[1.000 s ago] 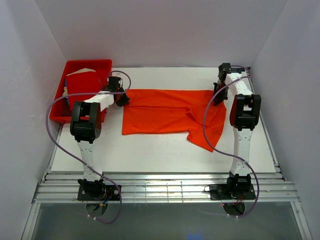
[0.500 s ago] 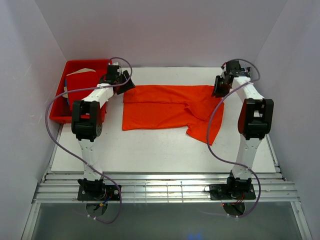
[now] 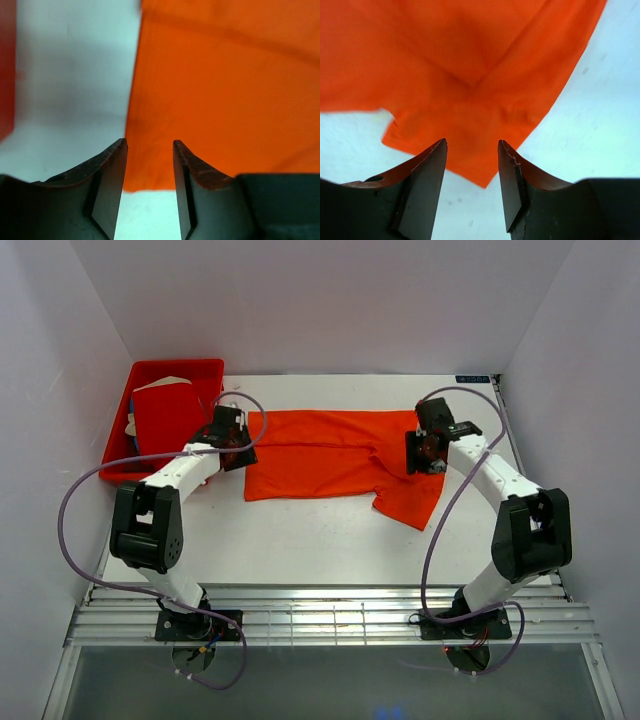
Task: Fold and stack the t-shirts
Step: Fold the tshirt
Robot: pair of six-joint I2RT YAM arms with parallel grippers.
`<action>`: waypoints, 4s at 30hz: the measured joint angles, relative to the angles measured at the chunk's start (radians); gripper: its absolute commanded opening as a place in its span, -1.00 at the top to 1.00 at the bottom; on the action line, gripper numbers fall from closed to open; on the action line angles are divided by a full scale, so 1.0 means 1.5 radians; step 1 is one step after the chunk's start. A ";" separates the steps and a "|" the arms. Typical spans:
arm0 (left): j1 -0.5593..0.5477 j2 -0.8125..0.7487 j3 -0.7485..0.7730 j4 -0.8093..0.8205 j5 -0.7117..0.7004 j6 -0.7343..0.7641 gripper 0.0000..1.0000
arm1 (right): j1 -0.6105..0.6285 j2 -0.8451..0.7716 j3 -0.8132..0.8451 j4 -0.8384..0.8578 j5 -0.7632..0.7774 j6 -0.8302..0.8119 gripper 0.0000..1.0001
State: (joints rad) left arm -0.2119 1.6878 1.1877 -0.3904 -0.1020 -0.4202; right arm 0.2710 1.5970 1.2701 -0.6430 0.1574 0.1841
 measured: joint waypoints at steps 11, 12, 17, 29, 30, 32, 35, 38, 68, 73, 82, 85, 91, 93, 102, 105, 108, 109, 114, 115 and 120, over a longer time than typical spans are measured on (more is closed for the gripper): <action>-0.014 0.000 -0.106 -0.084 -0.018 -0.034 -0.11 | 0.061 -0.031 -0.141 -0.033 0.020 0.067 -0.02; -0.016 0.000 -0.107 -0.084 -0.019 -0.036 -0.11 | 0.061 -0.035 -0.146 -0.031 0.021 0.070 -0.02; -0.026 0.000 -0.112 -0.086 -0.019 -0.047 -0.09 | 0.061 -0.043 -0.167 -0.028 0.032 0.085 -0.02; -0.039 0.000 -0.129 -0.086 -0.028 -0.062 0.00 | 0.061 -0.041 -0.217 -0.026 0.044 0.119 -0.02; -0.039 0.000 -0.129 -0.086 -0.030 -0.062 0.01 | 0.061 -0.041 -0.220 -0.025 0.044 0.122 -0.02; -0.039 0.001 -0.129 -0.086 -0.032 -0.063 0.02 | 0.061 -0.040 -0.229 -0.023 0.044 0.125 -0.02; -0.040 0.002 -0.129 -0.086 -0.035 -0.064 0.03 | 0.061 -0.036 -0.245 -0.018 0.044 0.132 -0.01; -0.040 0.004 -0.128 -0.084 -0.040 -0.064 0.06 | 0.061 -0.026 -0.255 -0.014 0.046 0.135 0.00; -0.043 0.050 -0.007 -0.123 -0.066 -0.053 0.81 | 0.064 -0.037 -0.125 -0.084 0.078 0.136 0.85; -0.042 0.076 0.101 -0.129 -0.066 -0.047 0.80 | 0.052 -0.002 -0.041 -0.087 0.095 0.116 0.85; -0.017 0.219 0.265 -0.172 -0.050 -0.025 0.80 | -0.005 0.148 0.117 -0.101 0.104 0.063 0.84; -0.007 0.256 0.306 -0.188 -0.044 -0.020 0.80 | -0.022 0.190 0.183 -0.104 0.104 0.046 0.84; 0.007 0.279 0.362 -0.211 -0.031 -0.016 0.80 | -0.046 0.249 0.301 -0.115 0.104 0.014 0.84; 0.009 0.279 0.379 -0.214 -0.026 -0.016 0.80 | -0.052 0.267 0.334 -0.120 0.103 0.007 0.84; 0.013 0.298 0.451 -0.225 -0.004 -0.017 0.80 | -0.066 0.329 0.417 -0.143 0.097 -0.008 0.85; 0.017 0.321 0.463 -0.227 0.001 -0.017 0.80 | -0.069 0.351 0.433 -0.149 0.090 -0.009 0.85; 0.023 0.347 0.469 -0.234 0.008 -0.017 0.80 | -0.072 0.379 0.452 -0.149 0.083 -0.009 0.85; 0.026 0.356 0.472 -0.237 0.009 -0.017 0.80 | -0.073 0.391 0.461 -0.150 0.081 -0.009 0.85; 0.039 0.403 0.502 -0.247 0.016 -0.016 0.53 | -0.079 0.441 0.508 -0.151 0.075 -0.008 0.85; 0.041 0.411 0.513 -0.248 0.016 -0.014 0.43 | -0.081 0.450 0.519 -0.150 0.073 -0.008 0.85; 0.044 0.432 0.581 -0.251 -0.007 -0.015 -0.33 | -0.093 0.487 0.569 -0.146 0.073 -0.006 0.52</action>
State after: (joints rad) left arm -0.1455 2.3360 2.0594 -0.7666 -0.1131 -0.4431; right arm 0.1314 2.3268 2.1235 -0.8619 0.2665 0.1757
